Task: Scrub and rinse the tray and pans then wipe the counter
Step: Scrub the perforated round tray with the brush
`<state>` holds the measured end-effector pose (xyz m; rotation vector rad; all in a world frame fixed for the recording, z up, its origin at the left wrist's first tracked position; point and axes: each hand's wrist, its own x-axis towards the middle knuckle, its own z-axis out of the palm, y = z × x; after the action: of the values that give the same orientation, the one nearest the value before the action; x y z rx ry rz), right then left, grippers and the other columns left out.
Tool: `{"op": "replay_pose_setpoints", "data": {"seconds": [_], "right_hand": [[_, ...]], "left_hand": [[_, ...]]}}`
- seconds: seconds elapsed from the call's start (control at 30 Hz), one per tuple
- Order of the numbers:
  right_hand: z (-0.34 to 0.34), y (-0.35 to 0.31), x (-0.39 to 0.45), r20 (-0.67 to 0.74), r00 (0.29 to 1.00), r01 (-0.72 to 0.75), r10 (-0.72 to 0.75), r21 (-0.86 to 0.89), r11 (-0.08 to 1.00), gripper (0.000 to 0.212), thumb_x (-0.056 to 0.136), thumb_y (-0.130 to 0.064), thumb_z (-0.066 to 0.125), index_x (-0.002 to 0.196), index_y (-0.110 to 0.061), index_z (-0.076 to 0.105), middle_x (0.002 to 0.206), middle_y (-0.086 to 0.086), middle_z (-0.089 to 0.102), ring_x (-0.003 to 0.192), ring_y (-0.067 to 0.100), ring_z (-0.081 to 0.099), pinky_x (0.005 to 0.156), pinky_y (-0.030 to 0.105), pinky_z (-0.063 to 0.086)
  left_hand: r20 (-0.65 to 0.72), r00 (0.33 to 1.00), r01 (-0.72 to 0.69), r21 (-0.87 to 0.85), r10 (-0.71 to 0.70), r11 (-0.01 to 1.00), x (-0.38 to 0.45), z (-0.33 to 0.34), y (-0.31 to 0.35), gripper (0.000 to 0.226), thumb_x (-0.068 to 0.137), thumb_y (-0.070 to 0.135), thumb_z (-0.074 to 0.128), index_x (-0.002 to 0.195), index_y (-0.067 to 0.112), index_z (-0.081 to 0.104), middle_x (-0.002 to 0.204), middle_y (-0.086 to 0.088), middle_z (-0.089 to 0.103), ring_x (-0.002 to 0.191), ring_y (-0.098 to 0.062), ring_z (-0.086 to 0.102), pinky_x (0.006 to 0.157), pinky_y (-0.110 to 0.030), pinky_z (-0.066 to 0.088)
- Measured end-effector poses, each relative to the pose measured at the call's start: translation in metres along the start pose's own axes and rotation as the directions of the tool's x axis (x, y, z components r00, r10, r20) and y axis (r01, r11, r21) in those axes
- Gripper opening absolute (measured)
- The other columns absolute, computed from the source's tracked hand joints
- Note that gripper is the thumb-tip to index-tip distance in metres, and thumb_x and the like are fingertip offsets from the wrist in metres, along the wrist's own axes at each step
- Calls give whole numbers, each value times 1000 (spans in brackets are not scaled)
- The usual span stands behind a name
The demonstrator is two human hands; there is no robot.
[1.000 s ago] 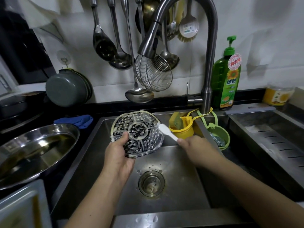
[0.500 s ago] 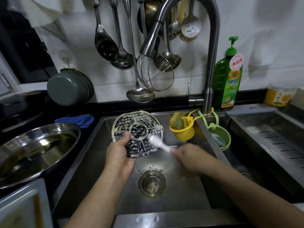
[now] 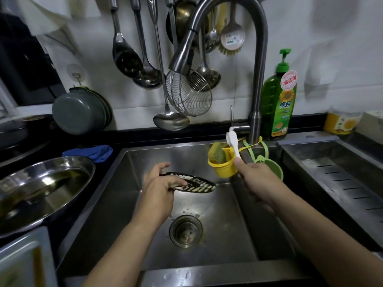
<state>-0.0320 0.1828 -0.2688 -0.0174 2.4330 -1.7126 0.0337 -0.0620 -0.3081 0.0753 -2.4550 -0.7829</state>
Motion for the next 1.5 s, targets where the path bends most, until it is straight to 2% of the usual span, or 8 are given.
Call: {"op": "replay_pose_setpoints", "data": {"seconds": [0.4, 0.53, 0.63, 0.73, 0.87, 1.03, 1.33, 1.5], "right_hand": [[-5, -6, -11, 254, 954, -245, 158, 358, 901, 19, 100, -22, 60, 86, -12, 53, 52, -4, 35, 41, 9, 26, 33, 20, 21], [-4, -6, -12, 169, 973, -213, 157, 398, 892, 9, 99, -10, 58, 92, -8, 53, 50, -3, 36, 39, 9, 27, 34, 20, 19], [-4, -6, -11, 62, 980, -194, 188, 474, 859, 18, 99, -8, 57, 83, -11, 49, 47, -4, 35, 35, 8, 27, 32, 20, 20], [3, -6, -14, -4, 984, -154, 178, 482, 863, 15, 100, -8, 56, 86, -11, 49, 50, -3, 37, 38, 8, 29, 34, 21, 21], [15, 0, -17, 111, 983, -173, 143, 331, 928, 14, 101, -15, 57, 89, -9, 52, 56, 0, 39, 44, 11, 31, 38, 24, 24], [14, -1, -15, -28, 971, 205, -239, -425, 882, 20, 100, -43, 52, 100, -24, 59, 87, -2, 63, 81, 20, 61, 67, 35, 47], [43, -8, -22, 195, 904, 423, -381, -545, 724, 42, 106, -33, 36, 147, -43, 35, 124, 5, 64, 115, 34, 58, 93, 47, 49], [54, -2, -20, 231, 893, 433, -386, -674, 598, 55, 104, -16, 37, 149, -47, 36, 102, 7, 59, 92, 30, 61, 80, 43, 53]], "left_hand": [[-138, 948, -314, -262, 287, 913, -1, -12, 19, 47, 78, -10, 80, 100, 31, 81, 155, -2, 41, 143, -3, 39, 110, -10, 36], [-7, 998, 49, -364, -55, 930, -3, -14, 29, 61, 94, -5, 65, 142, 33, 56, 143, 10, 47, 120, 19, 50, 99, -13, 49], [407, 778, 607, -686, -479, 402, -4, -17, 41, 31, 110, 17, 43, 140, 16, 51, 112, -10, 71, 83, -17, 76, 59, -33, 62], [665, 634, 749, -655, -395, 99, -6, -19, 44, 51, 109, 45, 36, 126, 3, 59, 114, -23, 74, 100, -35, 75, 75, -51, 64], [612, 682, 693, -715, -400, 88, -7, -16, 51, 24, 104, 5, 52, 126, 2, 61, 110, -19, 76, 99, -31, 75, 73, -45, 64], [474, 721, 652, -712, -506, 260, -7, -16, 42, 23, 102, 1, 54, 120, 7, 66, 104, -13, 78, 97, -29, 76, 84, -47, 61], [452, 706, 673, -667, -545, 320, -5, -10, 40, 20, 107, 9, 47, 111, 5, 66, 93, -14, 79, 81, -26, 77, 70, -43, 62], [457, 698, 693, -625, -551, 359, -5, -1, 41, 23, 107, 8, 44, 110, 3, 67, 92, -16, 77, 79, -27, 72, 76, -47, 58]]}}
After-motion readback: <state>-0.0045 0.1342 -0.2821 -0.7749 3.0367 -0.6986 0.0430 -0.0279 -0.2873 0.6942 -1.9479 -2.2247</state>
